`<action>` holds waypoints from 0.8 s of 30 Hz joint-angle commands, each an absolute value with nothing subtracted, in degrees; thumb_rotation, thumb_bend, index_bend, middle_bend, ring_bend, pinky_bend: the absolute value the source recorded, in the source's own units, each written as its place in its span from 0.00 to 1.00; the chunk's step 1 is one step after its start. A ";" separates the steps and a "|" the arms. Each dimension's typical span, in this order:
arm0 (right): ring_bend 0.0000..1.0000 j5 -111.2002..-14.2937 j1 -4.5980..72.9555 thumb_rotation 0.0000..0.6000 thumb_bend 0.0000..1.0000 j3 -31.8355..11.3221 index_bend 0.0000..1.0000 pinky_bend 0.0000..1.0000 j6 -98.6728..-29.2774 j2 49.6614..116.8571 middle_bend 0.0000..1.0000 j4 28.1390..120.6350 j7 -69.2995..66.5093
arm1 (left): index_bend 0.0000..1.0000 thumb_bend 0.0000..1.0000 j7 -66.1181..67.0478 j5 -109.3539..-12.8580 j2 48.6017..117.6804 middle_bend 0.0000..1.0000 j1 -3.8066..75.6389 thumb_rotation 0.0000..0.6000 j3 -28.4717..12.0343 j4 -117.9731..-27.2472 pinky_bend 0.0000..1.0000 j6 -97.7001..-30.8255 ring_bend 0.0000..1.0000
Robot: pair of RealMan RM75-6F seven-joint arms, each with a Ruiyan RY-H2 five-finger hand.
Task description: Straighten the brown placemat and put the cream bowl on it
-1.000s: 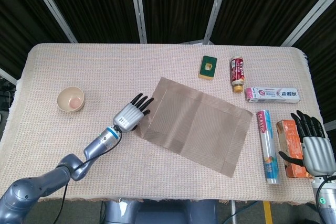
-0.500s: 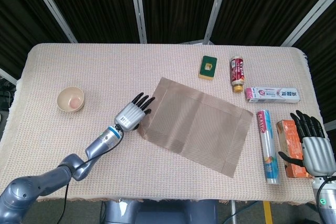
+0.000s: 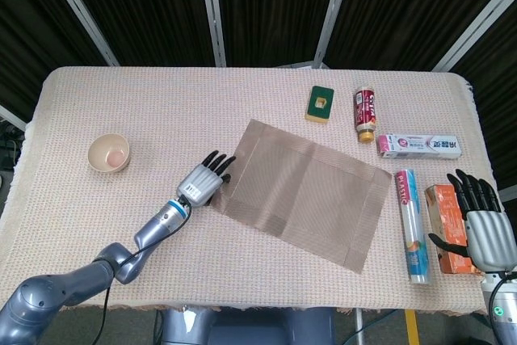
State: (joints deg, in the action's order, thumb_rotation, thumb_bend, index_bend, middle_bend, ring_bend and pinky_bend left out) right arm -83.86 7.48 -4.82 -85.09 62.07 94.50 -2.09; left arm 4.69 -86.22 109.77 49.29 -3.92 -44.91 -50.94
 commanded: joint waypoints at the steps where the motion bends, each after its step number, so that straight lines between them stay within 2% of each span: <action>1: 0.00 -83.97 7.47 1.00 0.00 -4.83 0.00 0.00 -85.09 62.04 0.00 94.52 -2.19 | 0.38 0.34 4.83 -86.32 110.00 0.00 49.31 1.00 -3.84 -44.87 0.00 -51.12 0.00; 5: 0.00 -84.16 7.38 1.00 0.00 -4.89 0.00 0.00 -85.08 61.92 0.00 94.52 -2.37 | 0.39 0.38 4.81 -86.46 110.38 0.00 49.60 1.00 -4.12 -44.76 0.00 -51.81 0.00; 16: 0.00 -84.42 7.20 1.00 0.00 -4.97 0.00 0.00 -84.78 61.60 0.00 94.83 -2.73 | 0.44 0.38 4.83 -86.32 110.54 0.00 50.20 1.00 -4.65 -45.33 0.00 -52.51 0.00; 24: 0.00 -84.81 7.12 1.00 0.00 -4.95 0.00 0.00 -84.66 61.36 0.00 95.01 -3.09 | 0.50 0.45 5.32 -85.94 110.64 0.00 50.22 1.00 -4.73 -45.58 0.00 -52.45 0.00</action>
State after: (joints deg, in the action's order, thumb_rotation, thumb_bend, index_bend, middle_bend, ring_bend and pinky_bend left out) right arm -84.81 7.12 -4.95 -84.66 61.36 95.01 -3.09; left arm 5.30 -85.97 110.64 50.24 -4.73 -45.58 -52.45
